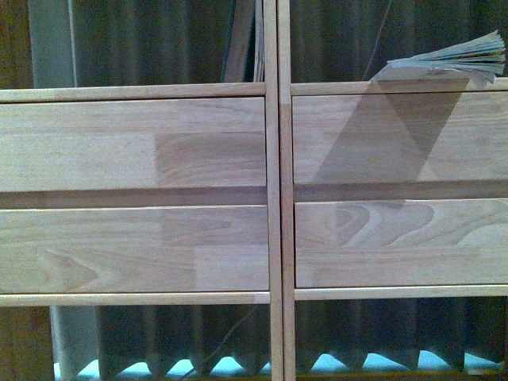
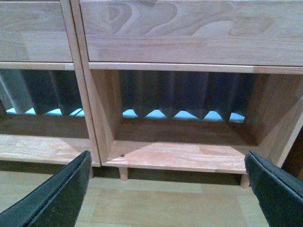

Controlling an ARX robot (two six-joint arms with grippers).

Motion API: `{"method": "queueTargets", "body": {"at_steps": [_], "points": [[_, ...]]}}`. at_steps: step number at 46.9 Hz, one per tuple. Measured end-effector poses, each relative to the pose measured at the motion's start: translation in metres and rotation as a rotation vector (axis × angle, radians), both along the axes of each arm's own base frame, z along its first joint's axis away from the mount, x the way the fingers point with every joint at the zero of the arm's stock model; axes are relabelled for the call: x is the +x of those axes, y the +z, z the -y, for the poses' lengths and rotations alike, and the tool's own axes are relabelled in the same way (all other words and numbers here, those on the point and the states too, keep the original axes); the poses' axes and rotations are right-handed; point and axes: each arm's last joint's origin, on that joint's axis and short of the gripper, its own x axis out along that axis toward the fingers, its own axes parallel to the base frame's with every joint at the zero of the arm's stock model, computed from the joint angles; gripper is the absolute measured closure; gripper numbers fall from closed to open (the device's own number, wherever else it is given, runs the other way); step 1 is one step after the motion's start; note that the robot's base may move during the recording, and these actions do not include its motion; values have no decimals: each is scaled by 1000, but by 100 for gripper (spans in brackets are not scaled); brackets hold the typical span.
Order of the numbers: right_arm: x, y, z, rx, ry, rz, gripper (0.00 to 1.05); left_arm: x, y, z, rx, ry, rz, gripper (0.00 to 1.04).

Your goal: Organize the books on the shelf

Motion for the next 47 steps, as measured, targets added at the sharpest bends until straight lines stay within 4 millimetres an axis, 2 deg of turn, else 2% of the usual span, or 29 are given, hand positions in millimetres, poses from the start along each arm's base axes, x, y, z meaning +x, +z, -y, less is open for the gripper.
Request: {"method": "queueTargets", "body": {"at_steps": [47], "points": [[0, 0, 0, 0, 0, 0, 7, 0, 0, 0, 1, 0, 0, 7]]}}
